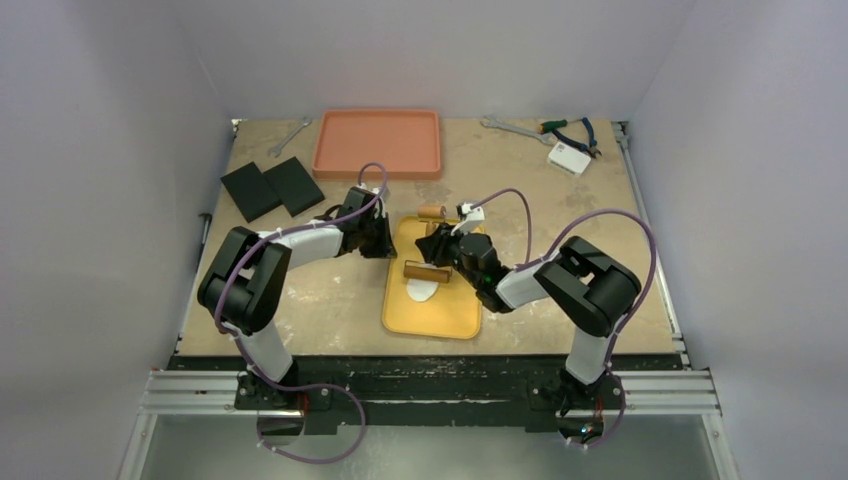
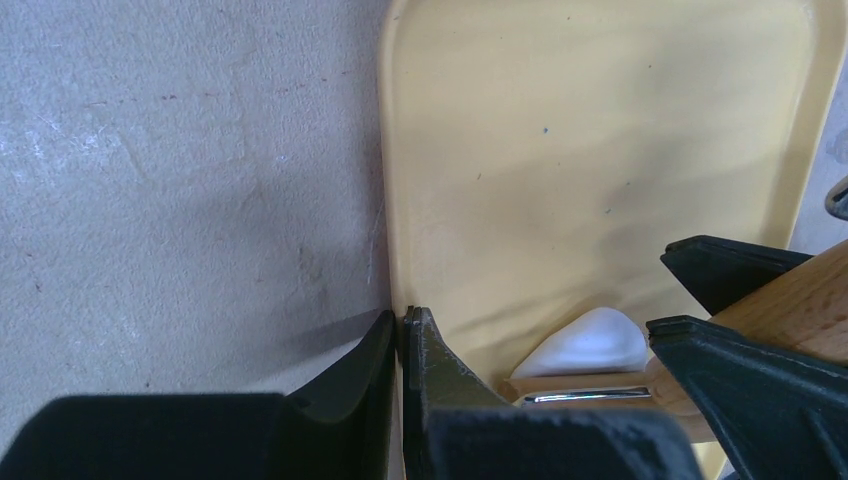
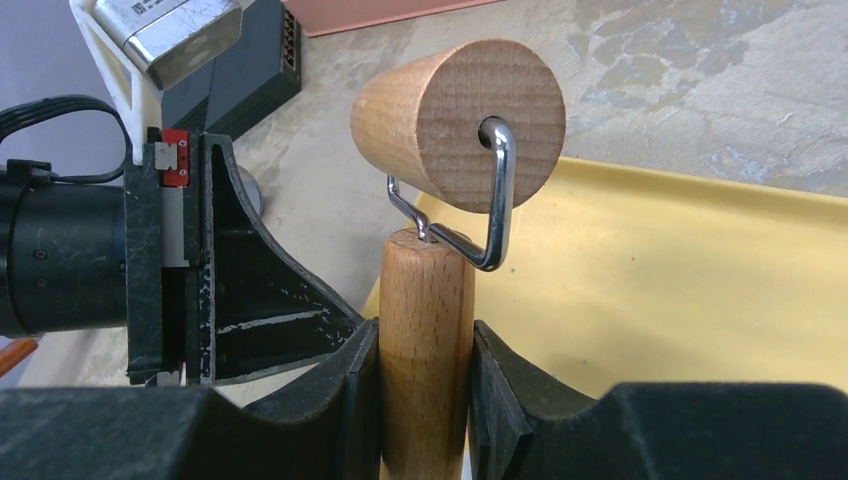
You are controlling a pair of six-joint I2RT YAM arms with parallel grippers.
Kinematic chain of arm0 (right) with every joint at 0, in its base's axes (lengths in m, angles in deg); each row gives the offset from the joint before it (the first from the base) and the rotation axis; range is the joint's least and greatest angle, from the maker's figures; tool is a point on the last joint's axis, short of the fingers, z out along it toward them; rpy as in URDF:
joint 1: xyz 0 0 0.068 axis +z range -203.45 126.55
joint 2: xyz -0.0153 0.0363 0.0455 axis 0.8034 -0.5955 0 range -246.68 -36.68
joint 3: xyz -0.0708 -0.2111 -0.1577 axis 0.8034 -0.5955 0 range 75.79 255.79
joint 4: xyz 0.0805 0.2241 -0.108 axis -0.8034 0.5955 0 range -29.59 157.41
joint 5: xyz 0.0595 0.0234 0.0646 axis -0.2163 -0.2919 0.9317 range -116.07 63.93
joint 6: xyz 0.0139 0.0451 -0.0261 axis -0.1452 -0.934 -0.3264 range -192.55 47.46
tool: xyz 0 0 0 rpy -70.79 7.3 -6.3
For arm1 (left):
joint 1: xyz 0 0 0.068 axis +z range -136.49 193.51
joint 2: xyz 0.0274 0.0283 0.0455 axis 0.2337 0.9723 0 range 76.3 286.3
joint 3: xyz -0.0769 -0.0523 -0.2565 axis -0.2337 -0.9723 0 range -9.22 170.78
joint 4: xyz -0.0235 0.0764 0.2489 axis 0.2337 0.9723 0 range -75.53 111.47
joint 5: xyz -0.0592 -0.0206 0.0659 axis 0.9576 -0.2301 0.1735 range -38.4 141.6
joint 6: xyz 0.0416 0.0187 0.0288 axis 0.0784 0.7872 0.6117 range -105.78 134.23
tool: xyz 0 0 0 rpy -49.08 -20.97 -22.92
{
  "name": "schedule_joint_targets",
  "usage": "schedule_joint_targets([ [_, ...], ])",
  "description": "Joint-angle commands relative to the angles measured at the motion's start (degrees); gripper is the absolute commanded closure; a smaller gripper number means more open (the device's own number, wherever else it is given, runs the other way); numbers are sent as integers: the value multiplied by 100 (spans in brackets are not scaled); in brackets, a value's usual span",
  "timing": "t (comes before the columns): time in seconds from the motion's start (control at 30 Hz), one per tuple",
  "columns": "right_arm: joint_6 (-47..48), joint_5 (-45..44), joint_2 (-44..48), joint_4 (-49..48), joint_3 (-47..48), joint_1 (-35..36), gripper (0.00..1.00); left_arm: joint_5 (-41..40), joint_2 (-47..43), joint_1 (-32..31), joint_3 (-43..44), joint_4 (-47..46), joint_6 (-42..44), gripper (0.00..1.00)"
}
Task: Roll out the dumpling wrappers from the dough
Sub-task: Flatten out the dough on the work surface.
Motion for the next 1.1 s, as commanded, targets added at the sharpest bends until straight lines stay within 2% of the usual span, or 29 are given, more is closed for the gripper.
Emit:
schedule_joint_targets([
  [0.0, 102, -497, 55, -204, -219, -199, 100, 120, -221, 40, -32, -77, 77, 100],
  [0.17, 90, -525, 38, -213, -218, -325, 100, 123, -212, 41, -32, -85, 79, 100],
  [0.43, -99, -354, -422, -137, 217, 147, 100, 116, -235, 45, -47, -86, 93, 100],
  [0.77, 85, -441, -83, 123, 74, -549, 100, 133, -229, 40, -67, -109, 95, 100],
  [1.07, -6, -364, -161, -104, -55, -57, 100, 119, -221, 41, -63, -104, 95, 100],
])
